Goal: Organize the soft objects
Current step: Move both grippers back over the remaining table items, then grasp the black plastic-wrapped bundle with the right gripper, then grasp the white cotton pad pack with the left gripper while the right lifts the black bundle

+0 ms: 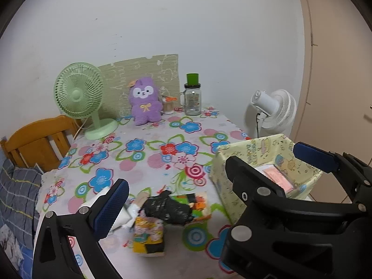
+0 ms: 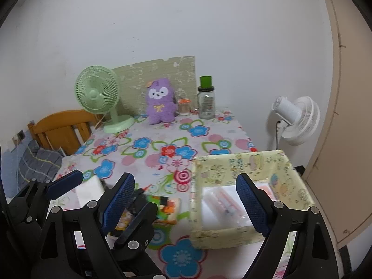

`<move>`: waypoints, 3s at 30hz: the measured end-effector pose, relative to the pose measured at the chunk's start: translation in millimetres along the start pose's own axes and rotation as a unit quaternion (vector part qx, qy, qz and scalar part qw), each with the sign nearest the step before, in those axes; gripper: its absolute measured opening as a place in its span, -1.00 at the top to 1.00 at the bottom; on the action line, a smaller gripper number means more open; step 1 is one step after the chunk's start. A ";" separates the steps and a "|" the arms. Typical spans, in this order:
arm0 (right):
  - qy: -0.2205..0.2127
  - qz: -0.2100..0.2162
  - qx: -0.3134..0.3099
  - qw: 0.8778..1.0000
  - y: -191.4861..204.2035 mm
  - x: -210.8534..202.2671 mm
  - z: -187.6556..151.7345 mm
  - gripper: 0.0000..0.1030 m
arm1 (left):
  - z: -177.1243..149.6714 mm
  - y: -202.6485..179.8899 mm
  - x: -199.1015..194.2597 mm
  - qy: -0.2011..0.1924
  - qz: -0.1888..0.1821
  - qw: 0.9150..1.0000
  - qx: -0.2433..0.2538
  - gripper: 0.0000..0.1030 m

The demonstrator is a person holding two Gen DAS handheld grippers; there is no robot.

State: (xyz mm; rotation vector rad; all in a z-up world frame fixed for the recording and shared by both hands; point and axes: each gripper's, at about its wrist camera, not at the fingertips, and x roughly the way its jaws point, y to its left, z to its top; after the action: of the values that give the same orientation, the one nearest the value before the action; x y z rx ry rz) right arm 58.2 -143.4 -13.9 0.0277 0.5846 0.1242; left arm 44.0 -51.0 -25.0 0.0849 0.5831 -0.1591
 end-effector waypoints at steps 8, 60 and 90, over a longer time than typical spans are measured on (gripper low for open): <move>0.003 0.004 -0.012 1.000 30.6 7.7 -9.1 -0.76 | -12.7 28.3 -0.1 0.004 0.008 1.000 -0.009 -0.99; 0.145 0.048 -0.038 0.988 86.4 148.4 -61.3 0.22 | -80.1 116.0 95.0 0.119 0.039 0.987 -0.101 -0.90; 0.139 0.049 -0.031 0.989 102.5 158.6 -47.0 0.23 | -72.8 145.6 101.7 0.114 0.029 0.983 -0.137 0.03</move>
State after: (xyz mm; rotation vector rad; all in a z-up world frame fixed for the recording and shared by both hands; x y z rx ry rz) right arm 152.2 -22.4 -133.8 -0.0215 0.8574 0.2444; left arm 113.6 88.6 -136.9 -0.1493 0.8260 -0.0108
